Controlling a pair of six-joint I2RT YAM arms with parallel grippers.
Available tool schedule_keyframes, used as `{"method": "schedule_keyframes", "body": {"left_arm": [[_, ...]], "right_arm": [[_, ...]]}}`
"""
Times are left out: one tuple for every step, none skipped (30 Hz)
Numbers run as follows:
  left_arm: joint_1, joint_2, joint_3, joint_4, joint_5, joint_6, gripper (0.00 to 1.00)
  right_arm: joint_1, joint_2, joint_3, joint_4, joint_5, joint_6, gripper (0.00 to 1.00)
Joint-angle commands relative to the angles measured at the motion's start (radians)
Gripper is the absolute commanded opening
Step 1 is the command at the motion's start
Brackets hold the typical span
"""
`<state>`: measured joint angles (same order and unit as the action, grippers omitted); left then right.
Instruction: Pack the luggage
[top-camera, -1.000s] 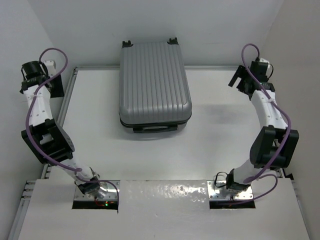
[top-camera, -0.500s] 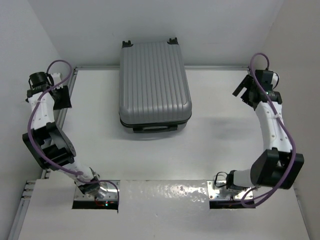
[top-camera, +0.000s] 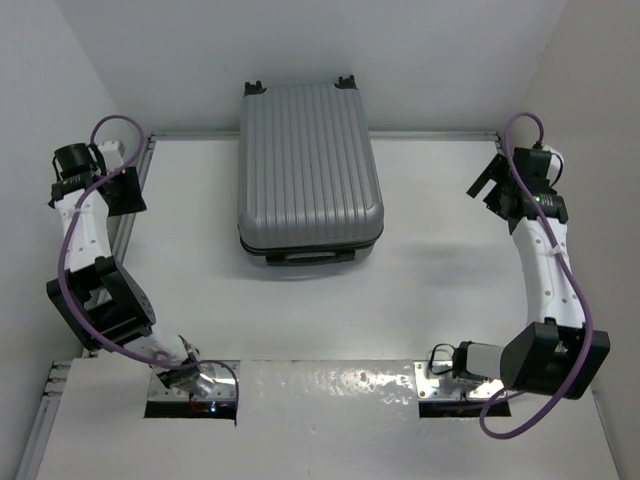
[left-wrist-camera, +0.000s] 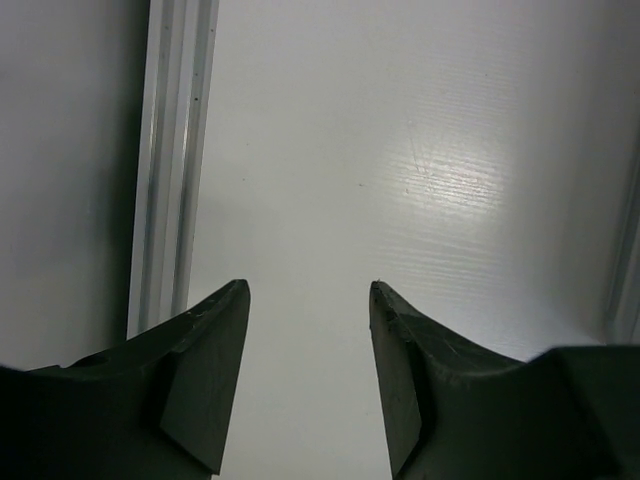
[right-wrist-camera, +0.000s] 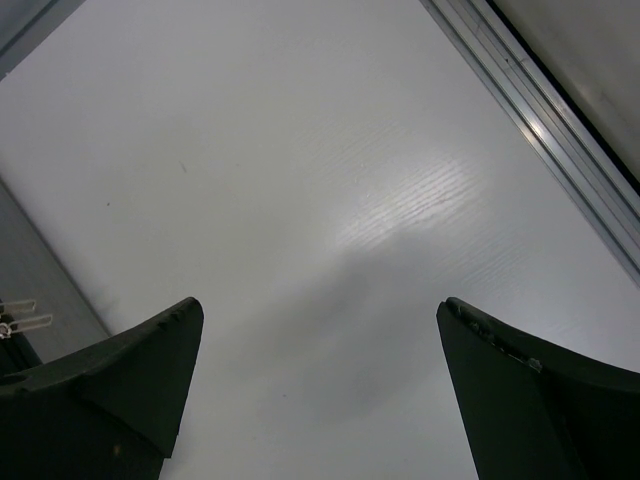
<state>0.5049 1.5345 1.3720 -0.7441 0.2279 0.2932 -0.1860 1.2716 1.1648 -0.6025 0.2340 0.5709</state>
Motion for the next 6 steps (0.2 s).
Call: {"method": "schedule_keyframes", "body": {"left_arm": [[-0.005,-0.047,-0.004,0.029,0.028,-0.003,0.49],[-0.005,-0.047,-0.005,0.029,0.030,-0.002,0.49],[-0.005,-0.048,-0.007,0.031,0.034,-0.002,0.49],[-0.005,-0.050,-0.008,0.032,0.037,-0.002,0.49],[-0.005,-0.050,-0.008,0.032,0.039,-0.003,0.49],[-0.005,-0.051,-0.011,0.032,0.040,-0.003,0.49]], "right_arm": [[0.002,-0.040,-0.011,0.032,0.005,-0.012,0.99],[0.002,-0.046,-0.013,0.033,0.004,-0.013,0.99],[0.002,-0.049,-0.017,0.032,0.005,-0.013,0.99],[0.002,-0.052,-0.020,0.035,0.008,-0.011,0.99],[0.002,-0.067,-0.028,0.043,0.011,-0.014,0.99],[0.002,-0.075,-0.048,0.053,0.013,-0.034,0.99]]}}
